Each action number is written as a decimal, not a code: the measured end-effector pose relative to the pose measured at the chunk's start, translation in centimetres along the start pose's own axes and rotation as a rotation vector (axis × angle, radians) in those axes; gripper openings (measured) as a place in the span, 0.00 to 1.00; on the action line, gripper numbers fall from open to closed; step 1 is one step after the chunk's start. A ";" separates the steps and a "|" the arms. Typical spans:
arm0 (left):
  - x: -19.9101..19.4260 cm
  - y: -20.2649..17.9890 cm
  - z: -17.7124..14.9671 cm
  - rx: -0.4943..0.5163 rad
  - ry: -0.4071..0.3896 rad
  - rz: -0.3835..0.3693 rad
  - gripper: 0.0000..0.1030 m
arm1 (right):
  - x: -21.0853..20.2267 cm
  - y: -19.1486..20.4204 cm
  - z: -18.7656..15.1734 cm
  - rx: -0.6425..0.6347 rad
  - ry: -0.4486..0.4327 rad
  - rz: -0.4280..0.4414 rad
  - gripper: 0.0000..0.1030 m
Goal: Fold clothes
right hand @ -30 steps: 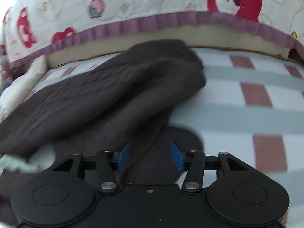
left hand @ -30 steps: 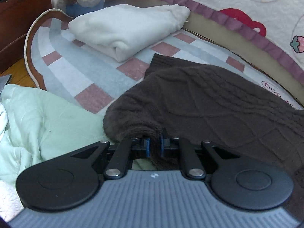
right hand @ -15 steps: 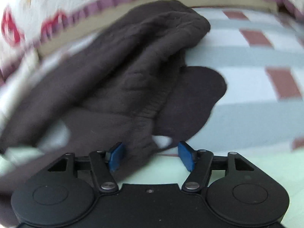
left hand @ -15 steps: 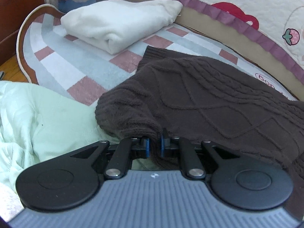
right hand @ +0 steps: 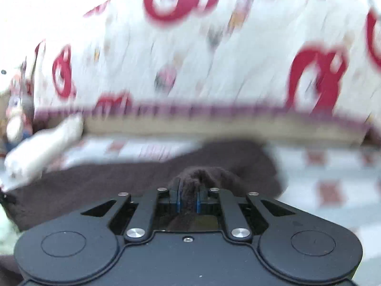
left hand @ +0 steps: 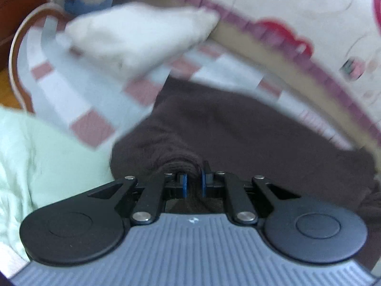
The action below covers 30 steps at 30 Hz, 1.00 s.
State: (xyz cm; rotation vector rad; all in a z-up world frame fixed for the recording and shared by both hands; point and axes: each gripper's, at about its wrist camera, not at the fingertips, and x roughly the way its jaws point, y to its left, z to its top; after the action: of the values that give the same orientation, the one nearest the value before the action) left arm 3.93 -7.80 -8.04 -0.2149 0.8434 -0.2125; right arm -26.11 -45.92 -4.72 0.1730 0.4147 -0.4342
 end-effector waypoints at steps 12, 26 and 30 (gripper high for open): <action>0.4 -3.2 -5.9 0.173 0.135 0.085 0.10 | -6.4 -13.3 -7.1 0.181 0.309 -0.263 0.08; -3.6 -0.4 -1.4 -0.041 -0.180 -0.008 0.10 | 0.5 0.5 -6.4 0.236 0.389 0.348 0.45; -2.4 -0.3 -3.2 0.002 -0.091 0.021 0.10 | 4.2 5.1 -6.9 0.176 0.434 0.382 0.52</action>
State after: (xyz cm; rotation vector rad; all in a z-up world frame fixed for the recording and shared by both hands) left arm -0.07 -7.74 -8.31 -0.2124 0.7551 -0.1820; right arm -22.84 -41.19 -12.39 0.5135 0.7535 -0.0506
